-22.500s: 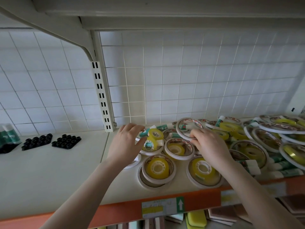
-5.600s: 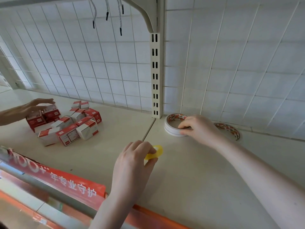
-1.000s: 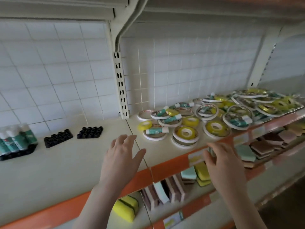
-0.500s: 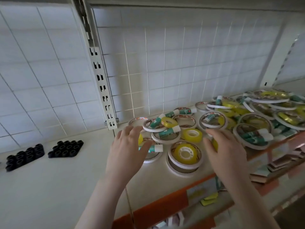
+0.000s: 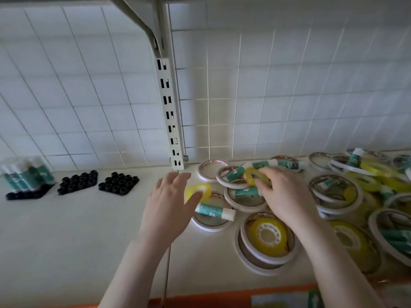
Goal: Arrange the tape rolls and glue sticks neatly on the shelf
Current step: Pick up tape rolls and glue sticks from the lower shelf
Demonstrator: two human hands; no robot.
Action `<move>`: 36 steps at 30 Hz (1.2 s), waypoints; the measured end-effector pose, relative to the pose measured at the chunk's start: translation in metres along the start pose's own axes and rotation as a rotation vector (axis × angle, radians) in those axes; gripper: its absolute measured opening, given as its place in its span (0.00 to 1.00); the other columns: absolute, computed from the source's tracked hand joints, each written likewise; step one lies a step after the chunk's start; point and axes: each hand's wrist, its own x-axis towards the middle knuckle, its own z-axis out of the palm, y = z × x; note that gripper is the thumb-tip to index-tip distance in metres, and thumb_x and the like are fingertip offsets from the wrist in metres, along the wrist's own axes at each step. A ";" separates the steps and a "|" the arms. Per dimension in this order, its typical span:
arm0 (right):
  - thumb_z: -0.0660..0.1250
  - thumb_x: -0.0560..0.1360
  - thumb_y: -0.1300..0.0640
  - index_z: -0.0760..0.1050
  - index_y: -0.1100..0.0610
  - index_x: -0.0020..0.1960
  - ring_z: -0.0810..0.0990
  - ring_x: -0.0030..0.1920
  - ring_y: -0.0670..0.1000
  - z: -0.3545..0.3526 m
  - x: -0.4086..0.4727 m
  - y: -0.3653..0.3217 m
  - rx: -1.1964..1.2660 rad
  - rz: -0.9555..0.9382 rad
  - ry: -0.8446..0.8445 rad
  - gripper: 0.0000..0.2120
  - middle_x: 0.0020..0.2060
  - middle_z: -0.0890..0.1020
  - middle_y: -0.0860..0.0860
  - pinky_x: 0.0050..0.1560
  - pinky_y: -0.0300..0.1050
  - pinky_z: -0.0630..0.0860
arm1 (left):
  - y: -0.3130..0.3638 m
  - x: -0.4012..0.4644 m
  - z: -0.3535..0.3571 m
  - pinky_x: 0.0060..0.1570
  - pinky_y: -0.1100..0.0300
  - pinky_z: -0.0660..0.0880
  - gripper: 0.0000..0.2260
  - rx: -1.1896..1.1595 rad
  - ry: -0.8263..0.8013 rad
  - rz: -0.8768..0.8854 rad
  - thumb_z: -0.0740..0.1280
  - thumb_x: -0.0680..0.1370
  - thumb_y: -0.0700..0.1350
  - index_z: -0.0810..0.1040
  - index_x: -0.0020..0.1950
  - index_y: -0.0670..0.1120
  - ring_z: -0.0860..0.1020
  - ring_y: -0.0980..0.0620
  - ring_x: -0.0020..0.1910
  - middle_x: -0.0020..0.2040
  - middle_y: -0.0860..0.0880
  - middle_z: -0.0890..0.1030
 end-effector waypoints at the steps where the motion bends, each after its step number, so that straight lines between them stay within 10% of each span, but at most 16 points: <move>1: 0.59 0.79 0.47 0.71 0.53 0.66 0.75 0.55 0.53 0.002 0.005 -0.001 -0.002 -0.009 -0.033 0.18 0.55 0.78 0.51 0.50 0.44 0.71 | 0.000 -0.001 0.000 0.62 0.59 0.62 0.23 0.003 0.001 -0.012 0.63 0.77 0.56 0.67 0.70 0.51 0.65 0.51 0.66 0.68 0.53 0.68; 16: 0.66 0.74 0.44 0.72 0.54 0.60 0.75 0.50 0.53 0.013 0.025 -0.011 0.074 0.076 -0.041 0.20 0.50 0.78 0.51 0.43 0.43 0.68 | 0.002 0.007 0.003 0.58 0.58 0.67 0.21 0.076 -0.090 -0.068 0.59 0.79 0.58 0.66 0.70 0.52 0.67 0.52 0.66 0.67 0.53 0.70; 36: 0.70 0.72 0.48 0.68 0.53 0.69 0.67 0.66 0.50 -0.012 -0.012 0.015 0.211 0.022 -0.055 0.28 0.63 0.72 0.49 0.62 0.41 0.66 | 0.013 0.027 0.029 0.51 0.60 0.69 0.23 0.099 -0.126 -0.199 0.67 0.73 0.57 0.74 0.61 0.43 0.71 0.48 0.57 0.57 0.48 0.73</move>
